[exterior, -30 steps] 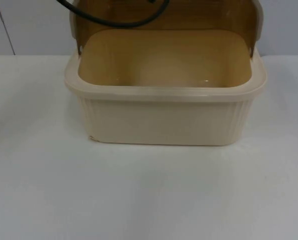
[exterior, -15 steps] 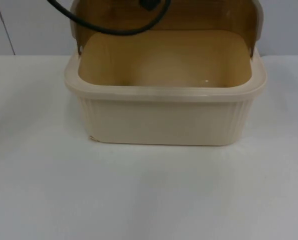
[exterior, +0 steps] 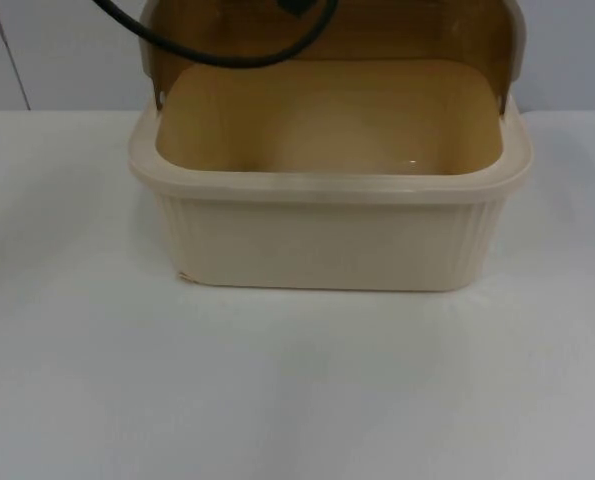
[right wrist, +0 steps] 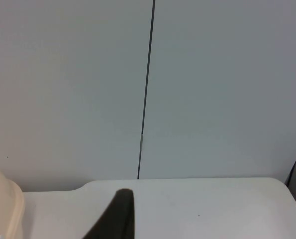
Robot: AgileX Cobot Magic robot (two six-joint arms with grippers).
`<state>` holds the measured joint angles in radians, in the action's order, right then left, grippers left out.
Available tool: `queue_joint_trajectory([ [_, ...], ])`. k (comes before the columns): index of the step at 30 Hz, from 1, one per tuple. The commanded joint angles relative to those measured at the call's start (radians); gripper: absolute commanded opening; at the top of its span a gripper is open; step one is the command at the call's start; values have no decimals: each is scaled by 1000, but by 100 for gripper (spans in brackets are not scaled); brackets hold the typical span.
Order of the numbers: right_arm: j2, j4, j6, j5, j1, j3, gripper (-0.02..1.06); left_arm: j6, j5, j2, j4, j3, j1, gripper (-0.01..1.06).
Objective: Open the box lid with the left hand, place the block into the box with the right hand, then close the box lid with the left hand.
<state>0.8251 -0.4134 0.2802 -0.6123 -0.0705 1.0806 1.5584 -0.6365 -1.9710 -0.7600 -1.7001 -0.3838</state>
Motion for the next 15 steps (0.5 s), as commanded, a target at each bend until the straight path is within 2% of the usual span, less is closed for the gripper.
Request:
queue_joint_trajectory([
  [1, -4, -7, 2, 8, 9, -1, 105, 16, -2, 17, -38, 1, -6, 0],
  [3, -4, -7, 2, 10, 9, -1, 105, 19, 19, 18, -41, 1, -6, 0],
  [8, -4, -9, 2, 17, 9, -1, 105, 19, 193, 13, -64, 1, -6, 0],
  [15, -4, -16, 2, 22, 9, -1, 105, 2, 224, -26, -61, 1, -9, 0],
])
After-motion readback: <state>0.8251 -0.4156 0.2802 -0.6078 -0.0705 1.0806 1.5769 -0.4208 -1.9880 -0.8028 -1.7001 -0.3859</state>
